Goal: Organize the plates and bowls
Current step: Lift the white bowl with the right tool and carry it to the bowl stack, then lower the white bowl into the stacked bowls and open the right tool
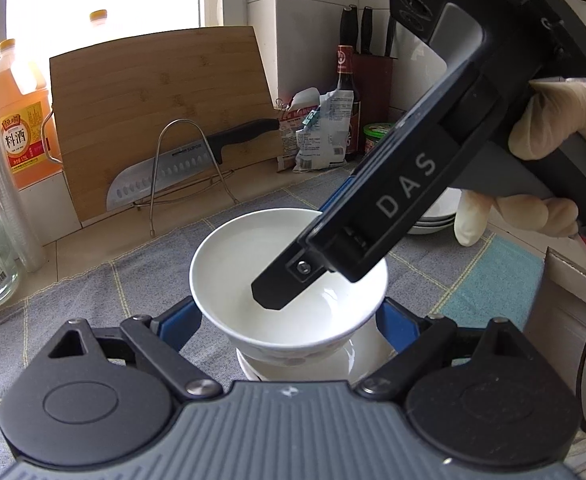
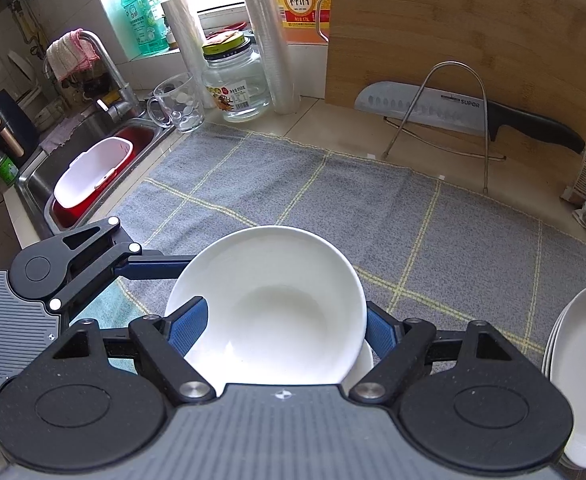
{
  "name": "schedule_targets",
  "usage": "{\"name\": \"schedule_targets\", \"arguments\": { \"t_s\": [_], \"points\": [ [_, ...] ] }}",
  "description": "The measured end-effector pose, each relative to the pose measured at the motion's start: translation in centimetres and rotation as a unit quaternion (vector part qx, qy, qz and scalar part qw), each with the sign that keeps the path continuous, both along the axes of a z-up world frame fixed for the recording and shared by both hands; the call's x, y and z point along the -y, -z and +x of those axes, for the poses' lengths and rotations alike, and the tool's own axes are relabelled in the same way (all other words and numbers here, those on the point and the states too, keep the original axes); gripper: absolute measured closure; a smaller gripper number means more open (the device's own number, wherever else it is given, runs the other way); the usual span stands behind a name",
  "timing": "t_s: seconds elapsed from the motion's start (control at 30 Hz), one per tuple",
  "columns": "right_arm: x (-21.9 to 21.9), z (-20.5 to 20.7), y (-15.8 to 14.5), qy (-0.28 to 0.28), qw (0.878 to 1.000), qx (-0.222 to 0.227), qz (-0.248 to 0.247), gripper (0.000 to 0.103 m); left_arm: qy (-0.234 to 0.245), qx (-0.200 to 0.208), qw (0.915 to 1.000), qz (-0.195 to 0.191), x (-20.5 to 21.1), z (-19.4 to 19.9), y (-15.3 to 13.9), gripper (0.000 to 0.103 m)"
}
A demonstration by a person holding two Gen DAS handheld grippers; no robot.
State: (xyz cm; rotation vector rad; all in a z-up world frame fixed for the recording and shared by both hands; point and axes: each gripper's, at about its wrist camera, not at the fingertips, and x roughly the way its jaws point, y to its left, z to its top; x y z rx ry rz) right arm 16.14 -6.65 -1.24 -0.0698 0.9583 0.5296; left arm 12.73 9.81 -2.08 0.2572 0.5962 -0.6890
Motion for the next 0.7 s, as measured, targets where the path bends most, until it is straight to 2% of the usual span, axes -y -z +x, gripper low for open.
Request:
{"name": "schedule_targets", "arguments": {
  "t_s": [0.7],
  "points": [
    [0.9, -0.7, 2.1, 0.016, 1.0, -0.027, -0.001, 0.017, 0.015, -0.026, 0.9995, 0.011, 0.9, 0.3, 1.6, 0.01]
  ]
}}
